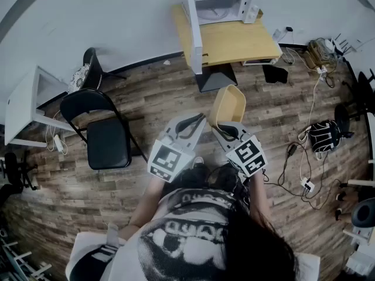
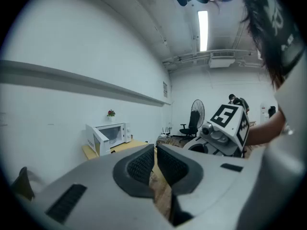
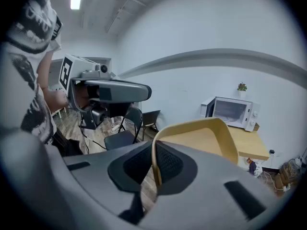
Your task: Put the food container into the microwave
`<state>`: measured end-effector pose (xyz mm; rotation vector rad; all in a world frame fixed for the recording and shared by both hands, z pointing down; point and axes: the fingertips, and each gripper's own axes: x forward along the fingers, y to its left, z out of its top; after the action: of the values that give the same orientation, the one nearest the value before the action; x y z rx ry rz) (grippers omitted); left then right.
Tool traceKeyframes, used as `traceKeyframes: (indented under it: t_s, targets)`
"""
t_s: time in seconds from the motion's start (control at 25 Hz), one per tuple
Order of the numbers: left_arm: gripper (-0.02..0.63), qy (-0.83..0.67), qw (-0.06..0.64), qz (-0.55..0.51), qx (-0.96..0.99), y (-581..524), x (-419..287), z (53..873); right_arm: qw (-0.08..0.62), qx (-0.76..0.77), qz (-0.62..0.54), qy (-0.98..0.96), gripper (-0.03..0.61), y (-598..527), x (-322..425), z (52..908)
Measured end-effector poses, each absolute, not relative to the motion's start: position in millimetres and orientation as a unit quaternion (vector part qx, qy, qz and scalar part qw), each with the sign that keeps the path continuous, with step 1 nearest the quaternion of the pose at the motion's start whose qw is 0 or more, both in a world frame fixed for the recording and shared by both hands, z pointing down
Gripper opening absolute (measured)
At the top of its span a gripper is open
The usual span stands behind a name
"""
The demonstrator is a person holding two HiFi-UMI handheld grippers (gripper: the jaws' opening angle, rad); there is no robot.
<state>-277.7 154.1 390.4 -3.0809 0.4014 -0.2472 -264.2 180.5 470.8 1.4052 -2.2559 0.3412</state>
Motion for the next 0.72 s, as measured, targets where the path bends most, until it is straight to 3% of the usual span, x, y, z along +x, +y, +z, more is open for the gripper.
traceKeyframes:
  t_s: [0.72]
  targets:
    - [0.017,0.116,-0.023,-0.084,-0.989,140,-254,409,0.238,0.531,0.138,-0.801,0.02,173,-236,477]
